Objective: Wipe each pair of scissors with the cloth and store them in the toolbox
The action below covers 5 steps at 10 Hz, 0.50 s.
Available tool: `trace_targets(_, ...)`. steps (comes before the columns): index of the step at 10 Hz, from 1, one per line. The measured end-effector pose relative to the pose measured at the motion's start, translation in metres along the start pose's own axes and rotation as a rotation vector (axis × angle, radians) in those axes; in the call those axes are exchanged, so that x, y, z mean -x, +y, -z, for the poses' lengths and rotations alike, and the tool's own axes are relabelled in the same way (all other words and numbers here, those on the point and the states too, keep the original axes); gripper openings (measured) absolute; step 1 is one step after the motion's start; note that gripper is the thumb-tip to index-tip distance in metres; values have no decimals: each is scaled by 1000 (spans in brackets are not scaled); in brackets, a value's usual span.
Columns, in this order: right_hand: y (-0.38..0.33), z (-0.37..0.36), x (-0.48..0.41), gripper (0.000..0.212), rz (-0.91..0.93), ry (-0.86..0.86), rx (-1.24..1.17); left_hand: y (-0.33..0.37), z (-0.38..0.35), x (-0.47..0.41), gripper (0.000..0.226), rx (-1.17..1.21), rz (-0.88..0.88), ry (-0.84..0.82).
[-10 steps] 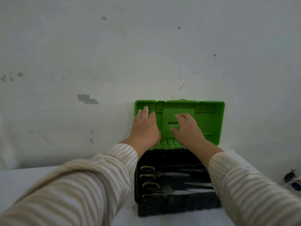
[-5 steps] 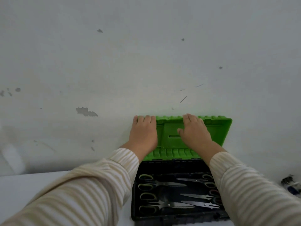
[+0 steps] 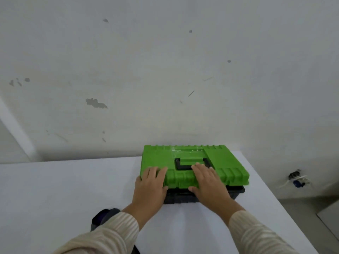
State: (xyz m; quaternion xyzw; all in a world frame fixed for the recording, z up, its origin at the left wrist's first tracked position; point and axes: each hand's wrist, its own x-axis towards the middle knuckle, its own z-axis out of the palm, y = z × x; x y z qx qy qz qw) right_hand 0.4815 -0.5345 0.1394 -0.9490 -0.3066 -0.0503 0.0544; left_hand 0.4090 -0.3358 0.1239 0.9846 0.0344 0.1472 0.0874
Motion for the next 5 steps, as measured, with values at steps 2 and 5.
trace_targets(2, -17, -31, 9, 62, -161, -66, 16, 10, -24, 21, 68, -45, 96, -158)
trace_targets(5, -33, 1, -6, 70, -221, -193, -66, 21, 15, -6, 57, 15, 176, -289)
